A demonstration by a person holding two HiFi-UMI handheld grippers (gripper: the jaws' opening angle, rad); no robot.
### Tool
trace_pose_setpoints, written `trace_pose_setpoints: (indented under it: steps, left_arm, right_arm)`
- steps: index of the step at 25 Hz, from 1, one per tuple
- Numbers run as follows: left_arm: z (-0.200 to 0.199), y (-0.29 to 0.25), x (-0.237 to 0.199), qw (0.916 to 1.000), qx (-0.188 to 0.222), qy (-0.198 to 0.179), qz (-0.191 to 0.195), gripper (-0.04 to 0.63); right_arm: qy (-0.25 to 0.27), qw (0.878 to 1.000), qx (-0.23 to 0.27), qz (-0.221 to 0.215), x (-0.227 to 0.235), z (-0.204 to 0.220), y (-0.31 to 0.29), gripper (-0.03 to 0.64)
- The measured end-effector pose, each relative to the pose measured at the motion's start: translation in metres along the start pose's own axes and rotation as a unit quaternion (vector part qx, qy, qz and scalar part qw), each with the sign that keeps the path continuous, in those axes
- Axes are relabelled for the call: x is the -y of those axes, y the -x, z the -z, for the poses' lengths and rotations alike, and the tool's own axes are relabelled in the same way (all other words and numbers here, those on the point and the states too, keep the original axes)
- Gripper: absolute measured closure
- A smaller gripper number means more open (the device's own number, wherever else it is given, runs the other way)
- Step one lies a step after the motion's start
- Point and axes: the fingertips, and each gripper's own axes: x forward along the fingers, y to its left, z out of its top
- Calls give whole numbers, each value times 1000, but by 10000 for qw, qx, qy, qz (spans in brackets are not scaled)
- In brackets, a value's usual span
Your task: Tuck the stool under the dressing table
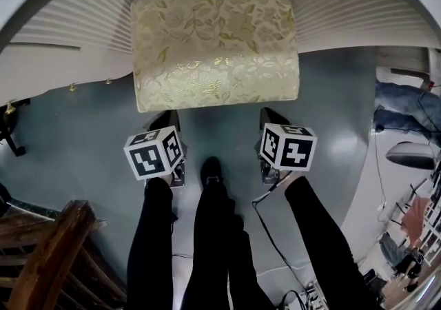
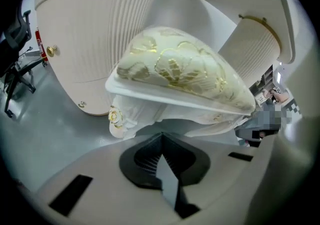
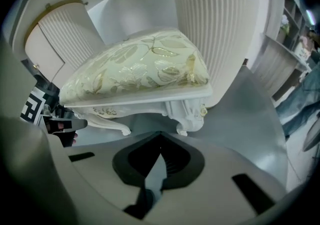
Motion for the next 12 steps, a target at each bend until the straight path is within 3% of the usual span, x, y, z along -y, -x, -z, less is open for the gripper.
trace_pose_setpoints:
  steps: [12]
  left_arm:
    - [17, 40, 21, 9991, 387, -175, 74, 588]
  right_arm:
    - [496, 9955, 661, -468, -31, 8, 36, 612]
